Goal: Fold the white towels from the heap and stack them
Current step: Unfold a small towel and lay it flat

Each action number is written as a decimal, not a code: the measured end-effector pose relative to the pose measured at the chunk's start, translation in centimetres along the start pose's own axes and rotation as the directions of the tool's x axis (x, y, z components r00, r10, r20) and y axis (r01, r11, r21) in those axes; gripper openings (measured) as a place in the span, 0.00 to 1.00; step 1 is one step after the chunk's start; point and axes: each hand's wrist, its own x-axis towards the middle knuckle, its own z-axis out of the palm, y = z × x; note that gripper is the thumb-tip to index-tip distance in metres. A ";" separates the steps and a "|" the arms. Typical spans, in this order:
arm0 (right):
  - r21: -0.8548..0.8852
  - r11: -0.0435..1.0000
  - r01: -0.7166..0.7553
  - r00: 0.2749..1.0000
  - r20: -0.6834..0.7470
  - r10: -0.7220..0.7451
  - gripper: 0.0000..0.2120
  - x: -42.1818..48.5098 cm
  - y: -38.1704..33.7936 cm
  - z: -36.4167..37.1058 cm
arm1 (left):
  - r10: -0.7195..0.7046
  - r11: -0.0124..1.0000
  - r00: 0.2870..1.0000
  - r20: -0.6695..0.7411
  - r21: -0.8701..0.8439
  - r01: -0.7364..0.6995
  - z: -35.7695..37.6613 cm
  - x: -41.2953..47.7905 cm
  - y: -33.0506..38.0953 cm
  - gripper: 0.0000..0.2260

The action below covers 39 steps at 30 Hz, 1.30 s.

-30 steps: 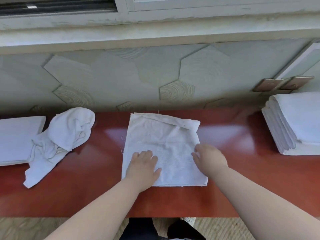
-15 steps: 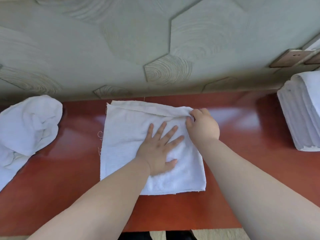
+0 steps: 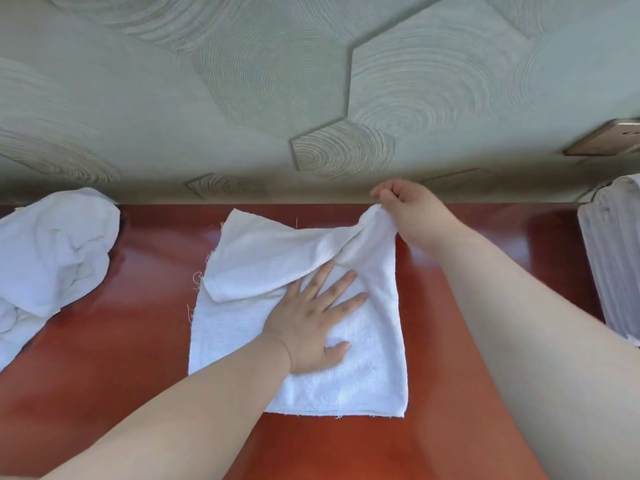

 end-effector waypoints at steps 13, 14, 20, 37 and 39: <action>-0.759 0.650 0.029 0.976 0.162 0.145 0.30 2.8 -0.1 -0.5 | 0.013 1.000 1.000 -0.014 0.001 -0.013 0.7 0.1 -0.3 0.38; -0.764 0.644 0.029 0.970 0.178 0.168 0.28 2.6 -0.1 -0.8 | 0.014 1.000 1.000 -0.017 0.002 -0.014 0.7 0.1 -0.3 0.38; -0.600 0.776 -0.195 0.960 -0.279 0.025 0.15 1.8 0.9 1.6 | 0.027 1.000 1.000 -0.011 0.008 -0.027 0.5 0.1 -0.3 0.38; -0.674 0.737 -0.053 0.976 -0.192 -0.105 0.40 -5.8 6.7 10.7 | -0.078 0.985 0.983 -0.167 -0.165 0.050 1.8 -0.2 -0.7 0.37; -0.689 0.723 -0.063 0.976 -0.194 -0.100 0.40 -5.8 6.9 10.7 | -0.253 0.930 0.930 -0.268 -0.331 0.158 2.1 -0.3 -1.3 0.33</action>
